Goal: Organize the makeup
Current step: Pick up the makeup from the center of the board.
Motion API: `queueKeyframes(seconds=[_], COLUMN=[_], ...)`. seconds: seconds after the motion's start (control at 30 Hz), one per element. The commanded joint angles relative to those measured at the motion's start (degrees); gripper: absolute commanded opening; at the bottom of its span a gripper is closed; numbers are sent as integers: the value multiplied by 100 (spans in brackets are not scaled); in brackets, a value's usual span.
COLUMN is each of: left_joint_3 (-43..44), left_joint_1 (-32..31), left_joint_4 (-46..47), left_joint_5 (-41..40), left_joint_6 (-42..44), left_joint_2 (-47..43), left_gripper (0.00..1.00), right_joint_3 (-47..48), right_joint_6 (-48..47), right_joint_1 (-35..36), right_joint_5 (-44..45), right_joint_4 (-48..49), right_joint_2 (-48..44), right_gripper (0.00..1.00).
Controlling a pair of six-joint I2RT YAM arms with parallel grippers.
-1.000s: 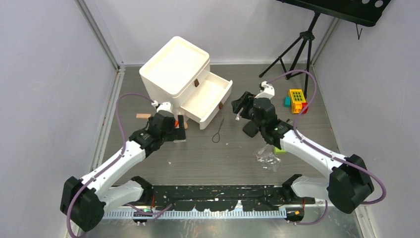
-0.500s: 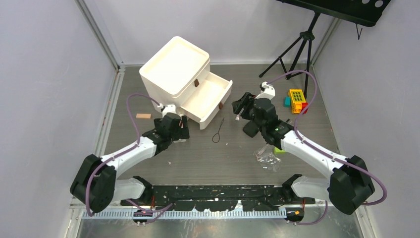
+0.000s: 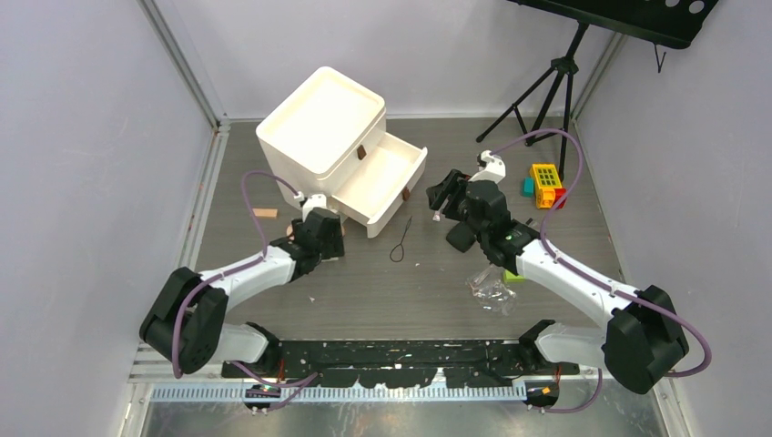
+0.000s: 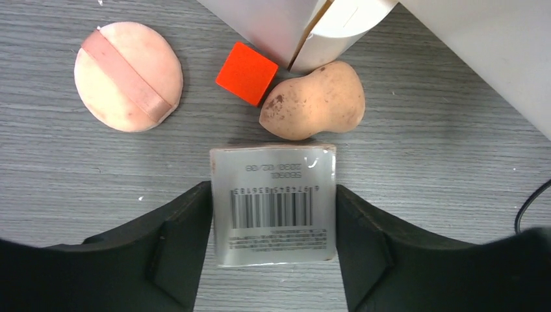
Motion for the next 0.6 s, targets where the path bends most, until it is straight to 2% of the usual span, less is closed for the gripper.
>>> queueKeyframes(seconds=[0.0,0.17,0.4,0.57], left_joint_3=[271,520,1232,2185], left_joint_1=[-2,-11,-13,-13], left_joint_4=[-199,-858,-2238,-3150], left_joint_5=[-213,-186,-254,-204], left_joint_6=[-145,-196,-156,32], left_joint_2=[-87,-423,-1672,-2349], left_gripper=[62,44,46,44], right_joint_3=[0,-9,-13,-73], right_joint_6=[-30,-16,-6,81], right_joint_1=[-6,-8,-12,-9], right_joint_5=[143,202,315,330], right_joint_4=[151,125,46,33], right_joint_2=[-92,-132,-203,-227], right_gripper=[65,65,65,65])
